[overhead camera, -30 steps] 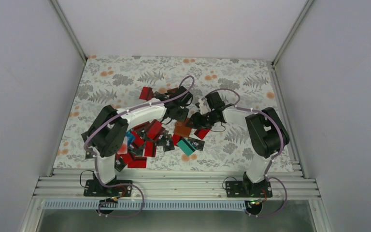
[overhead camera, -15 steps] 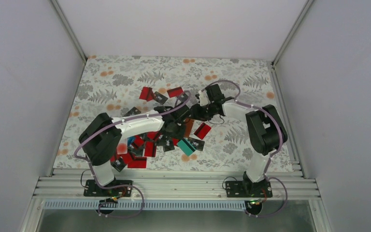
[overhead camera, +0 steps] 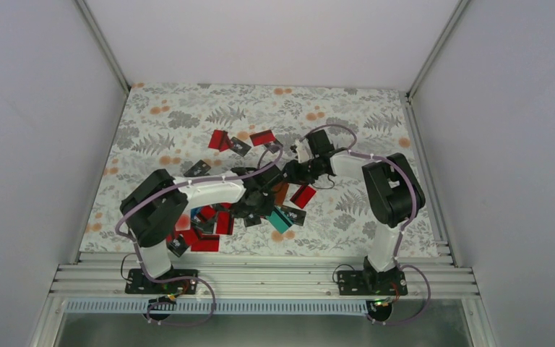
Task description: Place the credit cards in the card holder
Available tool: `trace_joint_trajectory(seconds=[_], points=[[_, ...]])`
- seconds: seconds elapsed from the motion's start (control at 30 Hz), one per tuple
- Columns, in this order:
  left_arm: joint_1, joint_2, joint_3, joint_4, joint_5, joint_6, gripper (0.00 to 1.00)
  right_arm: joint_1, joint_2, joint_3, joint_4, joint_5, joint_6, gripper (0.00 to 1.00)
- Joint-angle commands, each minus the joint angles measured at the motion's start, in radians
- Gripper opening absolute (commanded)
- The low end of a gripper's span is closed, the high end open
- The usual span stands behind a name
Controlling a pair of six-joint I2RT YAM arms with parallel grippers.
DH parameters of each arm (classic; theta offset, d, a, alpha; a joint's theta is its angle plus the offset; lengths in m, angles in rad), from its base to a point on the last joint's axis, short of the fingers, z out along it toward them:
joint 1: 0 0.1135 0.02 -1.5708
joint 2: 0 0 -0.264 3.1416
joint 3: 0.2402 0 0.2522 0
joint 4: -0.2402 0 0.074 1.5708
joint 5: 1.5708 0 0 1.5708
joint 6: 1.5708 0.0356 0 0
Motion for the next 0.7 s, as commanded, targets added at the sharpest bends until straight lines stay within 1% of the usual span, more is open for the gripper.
trace_joint_trajectory(seconds=[0.0,0.13,0.33,0.43,0.67], points=[[0.038,0.034,0.051,0.041,-0.07,0.003,0.18,-0.01,-0.009,-0.053,-0.046,0.033,-0.004,0.41],[0.074,0.064,0.078,0.055,-0.081,0.059,0.17,-0.01,-0.031,-0.072,-0.043,0.019,0.008,0.41],[0.099,0.078,0.069,0.088,-0.097,0.116,0.17,-0.01,-0.069,-0.073,-0.052,-0.006,0.01,0.42],[0.1,0.052,0.075,0.078,-0.112,0.139,0.17,-0.01,-0.093,-0.072,-0.056,-0.017,0.013,0.42],[0.094,-0.068,0.114,-0.019,-0.138,0.229,0.17,-0.01,-0.124,-0.072,-0.035,-0.025,0.018,0.41]])
